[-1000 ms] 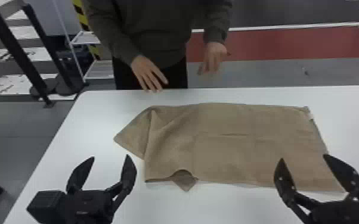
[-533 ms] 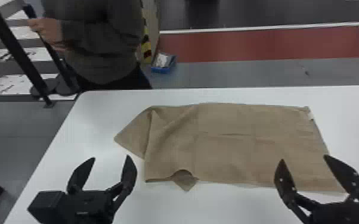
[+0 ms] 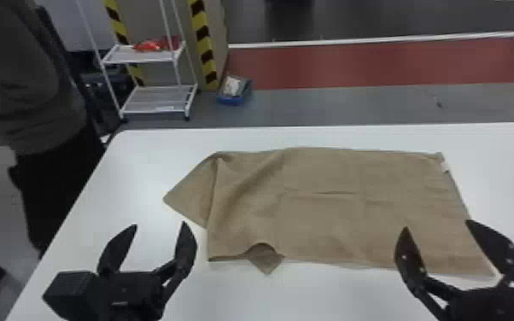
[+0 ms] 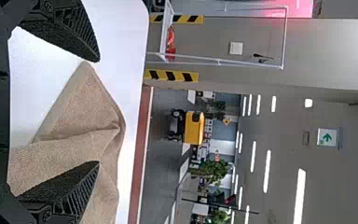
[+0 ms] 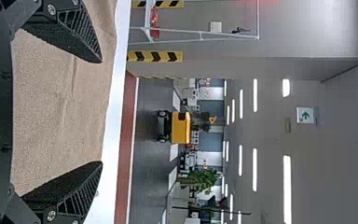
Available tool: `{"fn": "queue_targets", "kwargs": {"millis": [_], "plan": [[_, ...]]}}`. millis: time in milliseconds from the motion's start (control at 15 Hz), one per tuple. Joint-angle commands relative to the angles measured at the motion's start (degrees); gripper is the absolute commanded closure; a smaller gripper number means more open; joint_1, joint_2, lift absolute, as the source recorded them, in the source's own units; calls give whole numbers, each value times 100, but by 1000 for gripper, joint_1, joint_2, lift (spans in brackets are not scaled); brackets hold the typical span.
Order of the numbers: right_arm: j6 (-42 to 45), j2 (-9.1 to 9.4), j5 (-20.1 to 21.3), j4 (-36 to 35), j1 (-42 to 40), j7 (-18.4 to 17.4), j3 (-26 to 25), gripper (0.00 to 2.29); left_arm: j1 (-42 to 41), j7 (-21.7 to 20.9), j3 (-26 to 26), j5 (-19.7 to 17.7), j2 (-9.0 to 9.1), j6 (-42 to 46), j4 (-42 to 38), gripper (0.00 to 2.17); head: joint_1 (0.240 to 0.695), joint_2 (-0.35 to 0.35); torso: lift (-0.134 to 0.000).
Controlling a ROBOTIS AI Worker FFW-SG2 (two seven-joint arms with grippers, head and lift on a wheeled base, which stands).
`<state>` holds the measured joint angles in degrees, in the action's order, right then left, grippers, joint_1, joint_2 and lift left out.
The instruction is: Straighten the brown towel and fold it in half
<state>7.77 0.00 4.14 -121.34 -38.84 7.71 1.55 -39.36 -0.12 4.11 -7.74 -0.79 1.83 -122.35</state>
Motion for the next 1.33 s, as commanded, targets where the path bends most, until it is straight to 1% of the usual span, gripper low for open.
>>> {"fn": "queue_targets", "kwargs": {"millis": [0, 133, 200, 333, 400, 467, 533, 600, 733, 800, 867, 933, 1000, 1067, 1200, 1267], "plan": [[-18, 5, 526, -21, 61, 126, -182, 107, 69, -6, 2, -17, -27, -39, 44, 103, 695, 125, -123], [-106, 5, 816, -145, 70, 293, -410, 107, 157, -6, 2, -70, -53, -56, 150, 103, 695, 115, -123], [-123, 5, 904, -188, 78, 442, -568, 107, 201, -6, 2, -88, -71, -109, 194, 103, 695, 115, -123], [-123, 5, 1010, -197, 158, 838, -1104, 107, 298, -6, 2, -132, -115, -197, 299, 103, 695, 93, -123], [-123, 5, 1089, -171, 201, 970, -1324, 107, 341, -6, 2, -158, -150, -197, 361, 103, 695, 82, -123], [-141, 5, 1098, -74, 237, 1005, -1553, 107, 403, -6, 2, -220, -168, -197, 440, 103, 695, 66, -123], [-123, 5, 1133, 66, 272, 1093, -1799, 107, 465, -6, -6, -290, -211, -232, 484, 103, 695, 27, -123], [-106, 5, 1133, 189, 289, 1119, -1957, 107, 500, -15, -59, -299, -273, -320, 484, 103, 695, 2, -123], [-106, 5, 1142, 479, 421, 1224, -2291, 103, 561, -15, -244, -325, -326, -355, 493, 107, 695, -44, -123], [-106, 5, 1142, 550, 492, 1295, -2388, 103, 579, -6, -340, -334, -343, -355, 519, 130, 695, -68, -123], [-106, 5, 1142, 620, 579, 1409, -2467, 103, 596, 65, -499, -334, -352, -355, 545, 147, 695, -114, -123], [-88, 5, 1142, 655, 658, 1550, -2519, 103, 605, 82, -639, -334, -343, -355, 545, 154, 695, -139, -123], [-106, 5, 1142, 699, 729, 1637, -2528, 103, 605, 152, -762, -325, -343, -355, 536, 171, 695, -157, -123], [-123, -35, 1133, 752, 834, 1778, -2546, 107, 570, 267, -921, -316, -343, -373, 519, 184, 695, -175, -123], [-299, -141, 1142, 805, 1028, 1875, -2555, 107, 465, 706, -1281, -255, -343, -373, 440, 208, 695, -204, -123], [-404, -185, 1142, 831, 1133, 1919, -2546, 107, 403, 1119, -1536, -88, -343, -355, 369, 208, 695, -224, -123]]}}
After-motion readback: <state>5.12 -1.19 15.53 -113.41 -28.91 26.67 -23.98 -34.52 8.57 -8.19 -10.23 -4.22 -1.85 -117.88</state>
